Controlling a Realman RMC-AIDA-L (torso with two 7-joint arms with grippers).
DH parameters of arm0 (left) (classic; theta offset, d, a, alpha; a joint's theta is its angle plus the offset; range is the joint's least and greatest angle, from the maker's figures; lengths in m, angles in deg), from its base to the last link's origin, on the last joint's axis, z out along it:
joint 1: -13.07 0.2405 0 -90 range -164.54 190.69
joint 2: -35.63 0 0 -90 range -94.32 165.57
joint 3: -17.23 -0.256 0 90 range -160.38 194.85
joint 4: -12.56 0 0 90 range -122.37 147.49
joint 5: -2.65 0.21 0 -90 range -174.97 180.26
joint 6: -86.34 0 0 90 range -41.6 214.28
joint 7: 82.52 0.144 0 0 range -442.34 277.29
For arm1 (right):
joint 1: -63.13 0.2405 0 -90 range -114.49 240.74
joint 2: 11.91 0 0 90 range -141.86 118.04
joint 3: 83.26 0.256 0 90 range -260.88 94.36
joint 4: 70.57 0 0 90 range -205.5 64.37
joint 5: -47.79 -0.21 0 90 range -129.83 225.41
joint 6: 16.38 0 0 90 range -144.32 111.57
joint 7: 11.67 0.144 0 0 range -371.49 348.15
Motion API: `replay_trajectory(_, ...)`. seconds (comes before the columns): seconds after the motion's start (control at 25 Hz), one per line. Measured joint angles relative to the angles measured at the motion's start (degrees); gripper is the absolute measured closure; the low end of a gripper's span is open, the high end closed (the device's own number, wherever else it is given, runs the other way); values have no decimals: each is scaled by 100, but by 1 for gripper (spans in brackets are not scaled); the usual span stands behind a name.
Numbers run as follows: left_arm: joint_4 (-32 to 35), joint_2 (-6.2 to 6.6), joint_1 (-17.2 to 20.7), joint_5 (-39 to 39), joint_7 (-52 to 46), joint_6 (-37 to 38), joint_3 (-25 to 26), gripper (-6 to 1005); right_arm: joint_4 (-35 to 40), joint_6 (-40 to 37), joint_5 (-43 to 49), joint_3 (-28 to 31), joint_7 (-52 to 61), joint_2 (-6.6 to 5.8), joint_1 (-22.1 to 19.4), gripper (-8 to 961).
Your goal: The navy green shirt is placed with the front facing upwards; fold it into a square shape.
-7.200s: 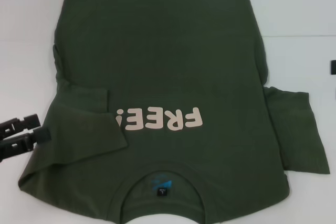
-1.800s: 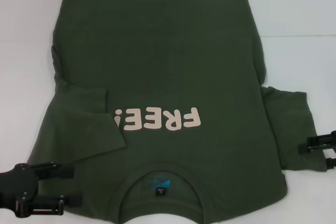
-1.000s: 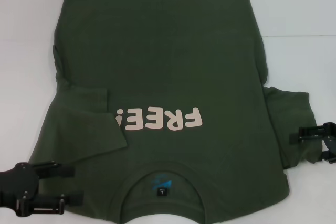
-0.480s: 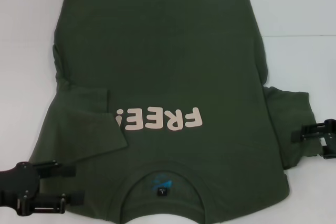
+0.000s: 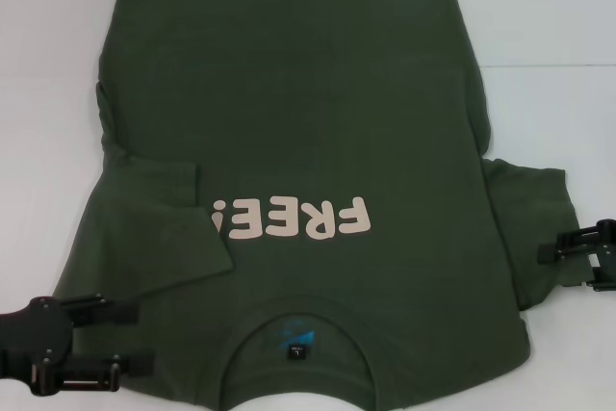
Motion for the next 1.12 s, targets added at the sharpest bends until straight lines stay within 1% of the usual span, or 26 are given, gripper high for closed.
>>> replay_trajectory(0.12, 0, 0, -6, 0, 0, 0, 2, 108, 0, 5, 0, 1, 32, -5, -5, 394)
replay_trajectory(0.32, 0, 0, -9, 0, 0, 0, 2, 108, 2, 6, 23, -7, 112, -19, -17, 393)
replay_trajectory(0.56, 0, 0, -9, 0, 0, 5, 3, 109, 5, 15, 94, -18, 136, -21, -17, 495)
replay_trajectory(0.68, 0, 0, -9, 0, 0, -5, 2, 109, 5, 16, 96, -18, 165, -21, -17, 720)
replay_trajectory(0.88, 0, 0, -9, 0, 0, -17, 3, 109, 14, 20, 100, -23, 170, -21, -17, 907)
replay_trajectory(1.12, -2, 0, -13, 0, 0, -17, 3, 109, 17, 21, 106, -56, 159, -22, -13, 920)
